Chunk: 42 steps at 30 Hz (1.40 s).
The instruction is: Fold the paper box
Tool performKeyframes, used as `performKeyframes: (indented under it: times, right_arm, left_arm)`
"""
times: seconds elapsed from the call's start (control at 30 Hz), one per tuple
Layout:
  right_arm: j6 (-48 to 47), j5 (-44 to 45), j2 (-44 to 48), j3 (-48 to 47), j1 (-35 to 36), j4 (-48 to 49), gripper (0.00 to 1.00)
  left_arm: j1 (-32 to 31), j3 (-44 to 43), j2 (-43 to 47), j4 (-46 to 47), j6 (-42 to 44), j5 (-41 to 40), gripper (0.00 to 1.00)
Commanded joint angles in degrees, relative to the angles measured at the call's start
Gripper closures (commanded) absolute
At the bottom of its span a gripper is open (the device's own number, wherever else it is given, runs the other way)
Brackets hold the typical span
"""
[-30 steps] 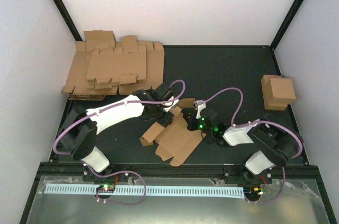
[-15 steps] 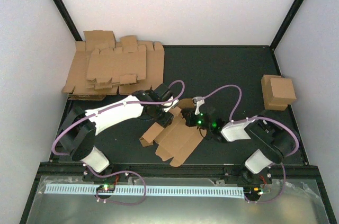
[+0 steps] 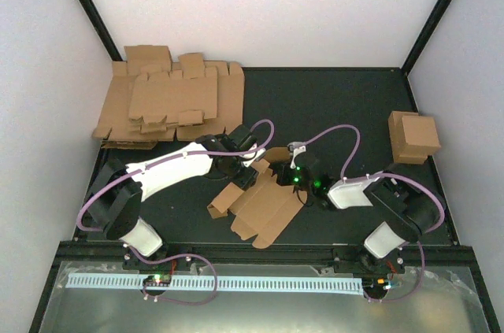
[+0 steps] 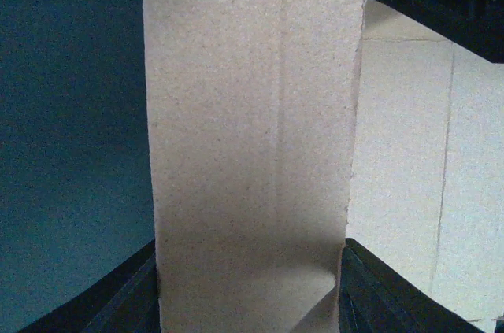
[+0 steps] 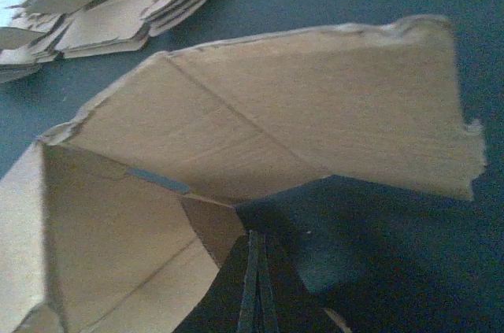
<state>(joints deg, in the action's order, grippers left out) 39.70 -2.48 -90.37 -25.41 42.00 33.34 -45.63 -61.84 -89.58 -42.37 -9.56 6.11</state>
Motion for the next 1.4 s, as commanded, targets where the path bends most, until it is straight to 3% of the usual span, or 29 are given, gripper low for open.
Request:
performKeyframes:
  times: [0.0,0.8,1.07,1.37]
  right_arm:
    - [-0.9,5.2,0.5,-1.9,-0.4,-2.7,0.98]
    - [-0.7,-7.9,-5.3,-0.9,-0.2,5.2,0.98]
    - [-0.2,-9.9,-11.6,-1.3,-0.1,7.3,0.98]
    - [-1.0,-6.4,-15.3,-4.6,2.0,0.1,0.98]
  left_arm:
    - [0.2,-0.2,0.9,0.6,0.2,1.4,0.45]
    - [0.3,-1.1,0.0,0.3,0.3,1.2,0.45]
    - [0.3,-1.3,-0.1,-0.1,0.4,1.1,0.45]
    - [0.7,-2.5,-0.1,-0.3,0.2,2.3,0.45]
